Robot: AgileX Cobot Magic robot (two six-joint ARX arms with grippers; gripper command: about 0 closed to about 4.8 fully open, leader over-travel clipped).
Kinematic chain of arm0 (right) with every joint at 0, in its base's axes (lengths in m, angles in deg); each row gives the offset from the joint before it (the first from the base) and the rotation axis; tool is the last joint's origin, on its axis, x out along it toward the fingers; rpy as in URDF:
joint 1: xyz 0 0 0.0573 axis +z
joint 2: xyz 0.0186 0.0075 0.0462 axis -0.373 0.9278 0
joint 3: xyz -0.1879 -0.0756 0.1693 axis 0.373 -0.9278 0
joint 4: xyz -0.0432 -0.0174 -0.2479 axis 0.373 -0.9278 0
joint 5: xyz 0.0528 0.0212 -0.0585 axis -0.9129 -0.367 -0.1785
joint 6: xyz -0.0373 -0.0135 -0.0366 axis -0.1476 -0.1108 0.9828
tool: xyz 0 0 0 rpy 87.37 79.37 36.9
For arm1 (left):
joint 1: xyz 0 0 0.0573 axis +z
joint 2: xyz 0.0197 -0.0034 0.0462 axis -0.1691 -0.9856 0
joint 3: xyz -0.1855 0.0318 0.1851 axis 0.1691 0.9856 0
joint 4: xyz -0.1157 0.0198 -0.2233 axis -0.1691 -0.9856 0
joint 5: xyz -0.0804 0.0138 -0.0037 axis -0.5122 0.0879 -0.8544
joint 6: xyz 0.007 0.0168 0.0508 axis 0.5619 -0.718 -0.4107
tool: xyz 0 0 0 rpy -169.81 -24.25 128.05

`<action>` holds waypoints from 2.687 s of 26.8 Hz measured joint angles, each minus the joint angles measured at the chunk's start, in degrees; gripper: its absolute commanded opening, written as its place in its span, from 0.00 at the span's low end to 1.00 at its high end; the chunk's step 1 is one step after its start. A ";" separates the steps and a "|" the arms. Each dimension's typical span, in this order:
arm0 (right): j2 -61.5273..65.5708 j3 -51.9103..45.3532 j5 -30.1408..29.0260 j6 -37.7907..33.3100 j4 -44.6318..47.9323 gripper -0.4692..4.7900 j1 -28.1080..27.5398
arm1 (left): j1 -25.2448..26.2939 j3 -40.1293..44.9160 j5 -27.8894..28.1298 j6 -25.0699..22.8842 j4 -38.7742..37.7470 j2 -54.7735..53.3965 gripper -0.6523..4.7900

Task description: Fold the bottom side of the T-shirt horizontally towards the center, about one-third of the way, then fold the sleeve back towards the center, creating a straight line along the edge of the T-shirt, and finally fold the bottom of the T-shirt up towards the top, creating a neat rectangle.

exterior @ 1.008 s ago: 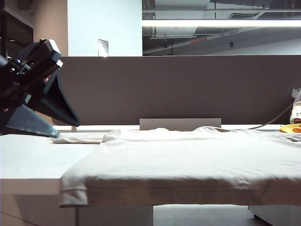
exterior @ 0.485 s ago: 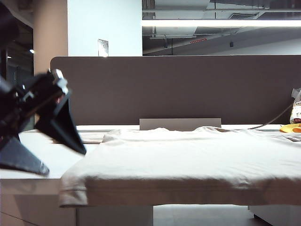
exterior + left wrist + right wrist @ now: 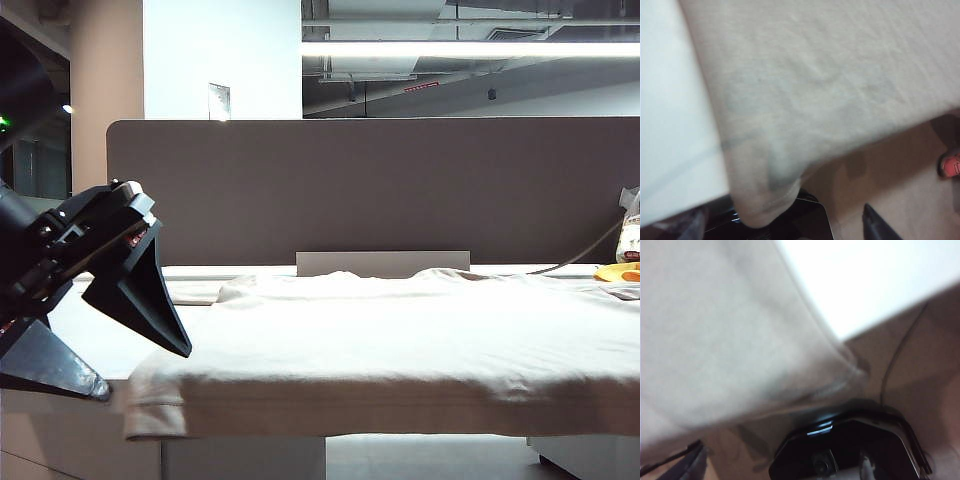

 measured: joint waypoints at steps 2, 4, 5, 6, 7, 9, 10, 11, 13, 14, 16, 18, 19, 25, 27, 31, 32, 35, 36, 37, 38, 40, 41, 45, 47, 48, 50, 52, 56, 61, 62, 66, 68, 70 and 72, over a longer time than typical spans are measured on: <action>0.00 0.00 0.02 -0.50 1.33 0.83 0.00 | 0.00 0.00 -0.04 0.20 0.04 0.02 0.86; 0.04 0.00 0.02 -0.96 2.45 0.83 0.00 | 0.00 0.00 -0.22 0.28 0.09 0.02 0.86; 0.07 0.00 0.02 -1.05 2.75 0.83 0.00 | 0.00 0.00 -0.37 0.35 0.24 0.02 0.86; 0.07 0.00 0.02 -1.22 3.10 0.83 0.00 | 0.00 0.00 -0.44 0.50 0.33 0.02 0.86; 0.07 0.00 0.02 -1.38 3.48 0.83 0.00 | 0.00 0.00 -0.50 0.55 0.46 0.00 0.86; 0.07 0.00 0.04 -1.55 4.15 0.83 0.00 | 0.00 0.00 -0.70 1.11 0.70 0.02 0.86; 0.07 0.00 0.13 -1.55 4.48 0.83 0.00 | 0.00 0.00 -0.87 1.29 0.85 0.00 0.86; 0.09 0.00 0.20 -1.60 4.79 0.83 0.00 | 0.00 0.00 -1.14 1.49 0.98 -0.02 0.86; 0.20 0.02 0.22 -1.77 5.44 0.83 0.00 | 0.00 -0.50 -1.99 2.23 1.29 -0.70 0.86; 0.39 0.07 0.22 -1.88 5.68 0.83 0.00 | -0.02 -1.01 -2.49 2.49 1.29 -1.40 0.85; 0.96 0.07 0.20 -2.21 6.08 0.82 0.00 | -0.20 -2.12 -3.85 2.69 1.29 -3.28 0.85; 1.79 0.09 0.17 -2.47 6.19 0.82 0.00 | -0.44 -2.95 -4.44 2.78 1.22 -4.63 0.85; 2.19 0.13 0.00 -2.62 6.29 0.82 -0.02 | -0.70 -3.39 -4.74 2.84 1.20 -5.49 0.85; 3.85 0.31 -0.98 -2.86 7.96 0.70 -0.02 | -0.83 -3.82 -4.94 2.84 1.22 -6.27 0.78; 3.96 0.31 -1.70 -2.86 8.41 0.58 0.00 | -0.81 -3.85 -4.90 2.84 1.22 -6.27 0.68; 3.98 0.52 -2.62 -2.84 9.49 0.48 0.09 | -0.79 -3.93 -4.90 2.82 1.33 -6.27 0.56; 3.98 0.57 -2.62 -2.89 9.55 0.48 0.09 | -0.79 -3.93 -4.87 2.82 1.33 -6.27 0.54; 3.98 0.55 -2.62 -2.91 9.70 0.34 0.09 | -0.79 -3.93 -4.87 2.82 1.75 -6.27 0.50; 3.96 0.55 -2.78 -3.15 9.73 0.30 0.09 | -0.79 -3.93 -4.90 2.82 1.81 -6.25 0.50; 3.76 0.61 -3.26 -3.41 9.57 0.27 0.02 | -0.79 -3.93 -4.92 2.82 1.90 -6.25 0.47; 3.61 0.66 -3.43 -3.45 9.18 0.24 0.00 | -0.79 -3.93 -4.96 2.82 1.95 -6.25 0.40; 3.54 0.66 -3.45 -3.45 9.14 0.22 0.00 | -0.79 -3.96 -5.03 2.64 2.19 -6.25 0.26; 3.54 0.66 -3.61 -3.45 9.20 0.20 0.00 | -0.79 -4.02 -5.42 2.62 2.29 -6.25 0.23; 3.45 0.66 -4.15 -3.39 8.98 0.11 0.00 | -0.74 -4.07 -6.73 1.95 2.60 -6.25 0.14; 3.48 0.66 -4.57 -3.21 8.87 0.10 -0.02 | -0.74 -4.04 -7.54 1.55 2.58 -6.23 0.11; 3.50 0.66 -4.76 -3.21 8.92 0.09 -0.02 | -0.74 -4.04 -7.74 1.46 2.60 -6.23 0.11; 3.52 0.66 -5.16 -3.21 9.01 0.09 -0.04 | -0.74 -4.07 -7.93 1.33 2.67 -6.23 0.11; 3.52 0.66 -5.44 -3.21 9.03 0.09 -0.09 | -0.74 -4.04 -8.17 1.31 2.78 -6.23 0.11; 3.52 0.66 -6.10 -3.21 9.18 0.09 -0.13 | -0.74 -4.07 -8.66 1.33 4.00 -6.21 0.11; 3.65 1.36 -7.04 -3.21 8.28 0.09 -0.15 | -0.74 -4.39 -9.66 1.46 5.99 -5.95 0.11; 3.74 1.70 -7.28 -3.21 7.78 0.09 -0.15 | -0.74 -4.55 -9.66 1.49 6.10 -5.66 0.11; 3.98 3.50 -9.79 -3.43 6.08 0.09 -0.07 | -0.70 -5.42 -9.73 1.49 6.67 -4.92 0.11; 3.87 5.46 -11.76 -3.67 7.32 0.09 0.07 | -0.70 -6.05 -9.75 1.49 6.93 -4.81 0.11; 3.58 6.95 -12.26 -3.69 8.20 0.09 0.02 | -0.70 -6.71 -9.77 1.46 6.93 -4.79 0.11; 3.56 7.65 -12.33 -3.72 7.54 0.09 0.02 | -0.70 -7.06 -9.77 1.44 7.04 -4.74 0.11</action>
